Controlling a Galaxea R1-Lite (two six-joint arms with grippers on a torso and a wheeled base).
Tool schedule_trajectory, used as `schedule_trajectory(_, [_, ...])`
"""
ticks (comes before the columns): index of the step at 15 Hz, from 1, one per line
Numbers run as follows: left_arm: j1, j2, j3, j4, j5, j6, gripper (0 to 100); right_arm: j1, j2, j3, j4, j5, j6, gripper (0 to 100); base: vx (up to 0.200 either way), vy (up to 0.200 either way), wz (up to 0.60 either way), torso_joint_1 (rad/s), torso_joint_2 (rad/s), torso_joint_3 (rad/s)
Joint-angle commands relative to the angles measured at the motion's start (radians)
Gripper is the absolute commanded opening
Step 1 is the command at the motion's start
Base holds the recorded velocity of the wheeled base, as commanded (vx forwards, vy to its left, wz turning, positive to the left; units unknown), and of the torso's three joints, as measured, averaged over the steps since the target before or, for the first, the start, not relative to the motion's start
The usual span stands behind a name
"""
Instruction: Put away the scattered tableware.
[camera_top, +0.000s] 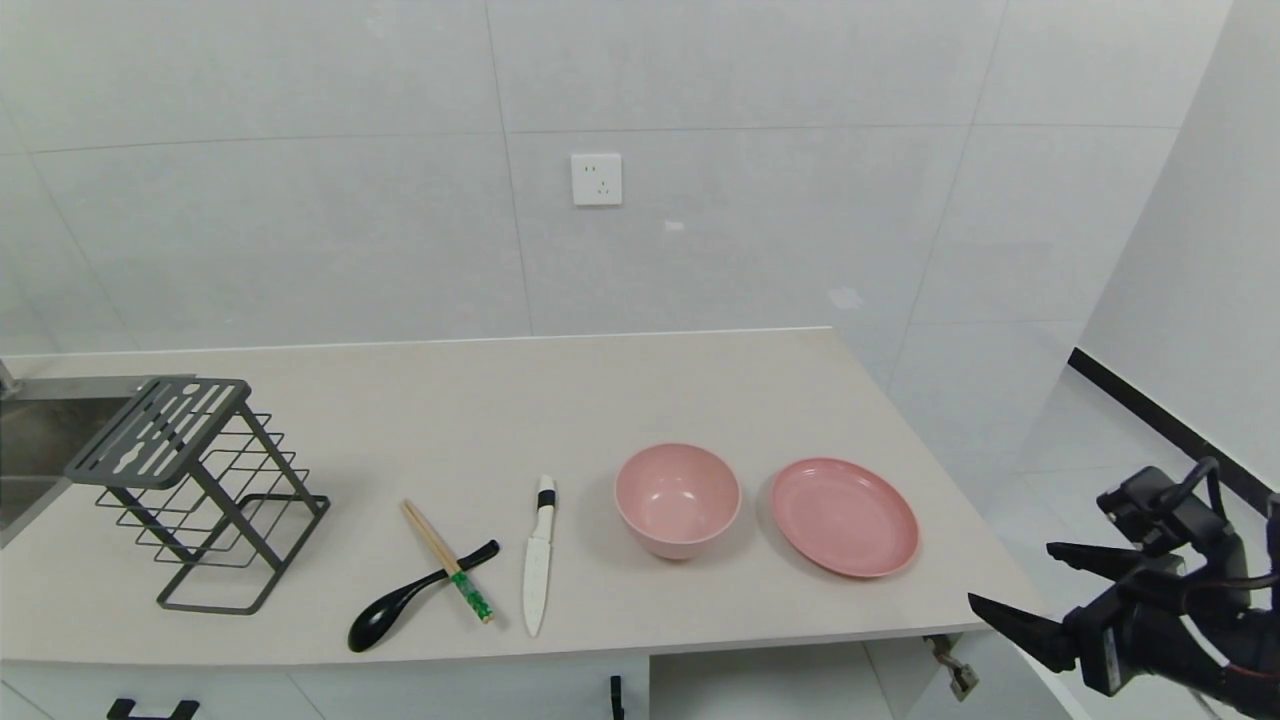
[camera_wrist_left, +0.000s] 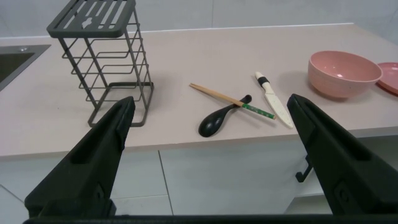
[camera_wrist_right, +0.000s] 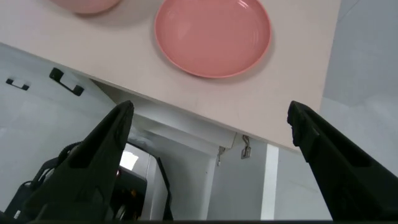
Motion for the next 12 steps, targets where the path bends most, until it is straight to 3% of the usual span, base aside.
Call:
schedule_trajectory(1, [0.000,0.001,0.000,0.000,0.000,0.000,100,-0.003,0.075,-0.003,-0.003,0.001,-0.005,100,0.000,0.000,0.00,0.000,0.00,0.000])
schedule_trajectory(12, [0.000,0.001,0.000,0.000,0.001,0.000,100,-0.004,0.393,-0.281,-0.040,0.001,-0.004,100,0.000,0.000,0.00,0.000,0.00,0.000])
